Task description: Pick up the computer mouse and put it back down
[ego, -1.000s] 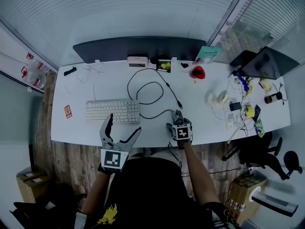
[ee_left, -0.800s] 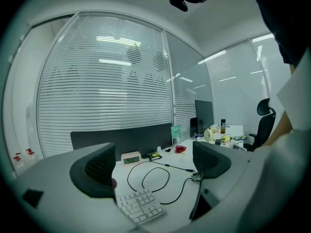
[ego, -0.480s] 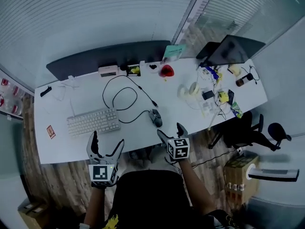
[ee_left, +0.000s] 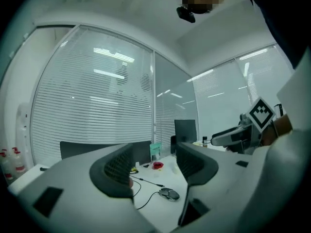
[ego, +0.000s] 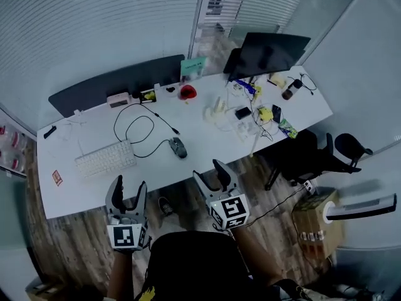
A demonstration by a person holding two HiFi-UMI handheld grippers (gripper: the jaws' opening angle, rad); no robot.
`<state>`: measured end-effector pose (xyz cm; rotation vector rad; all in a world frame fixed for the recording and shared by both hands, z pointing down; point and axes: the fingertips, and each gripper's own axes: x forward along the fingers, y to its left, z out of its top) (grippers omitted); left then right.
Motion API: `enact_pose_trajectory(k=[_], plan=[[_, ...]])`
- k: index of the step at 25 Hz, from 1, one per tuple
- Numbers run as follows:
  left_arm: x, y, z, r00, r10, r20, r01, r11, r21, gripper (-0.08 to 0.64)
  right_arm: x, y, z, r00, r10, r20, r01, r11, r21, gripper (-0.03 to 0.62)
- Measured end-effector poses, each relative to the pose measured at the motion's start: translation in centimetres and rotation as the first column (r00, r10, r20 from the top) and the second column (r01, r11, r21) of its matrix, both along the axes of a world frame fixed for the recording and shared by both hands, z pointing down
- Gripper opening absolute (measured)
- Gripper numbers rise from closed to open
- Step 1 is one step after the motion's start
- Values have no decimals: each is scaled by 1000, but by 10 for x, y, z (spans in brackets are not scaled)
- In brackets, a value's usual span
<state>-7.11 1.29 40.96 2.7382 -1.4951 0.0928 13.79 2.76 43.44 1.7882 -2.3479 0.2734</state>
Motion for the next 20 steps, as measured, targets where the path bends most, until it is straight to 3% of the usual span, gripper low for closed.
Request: enact_pose_trajectory(k=[2,6,13,17,20], plan=[[12,34,-6,1000,-2,-6,2,1000,18,239,4,41,-16,1000,-10,-1,10,999,48,262],[37,116,-12,999,16,-31,-14,999,42,185,10,118,-28,998,-60,-31,63,993,104,213],[65,247,9,996,70,53,-73,995,63,155,21,238,-29,997,-73,15,70,983,168,141],[74,289,8,995,71,64,-76,995,64,120,33,283,-41,997,-73,37,65,979,196,103],[65,300,2,998,38,52,-42,997,67,48,31,297,-51,995,-82,53,69,973,220,66]])
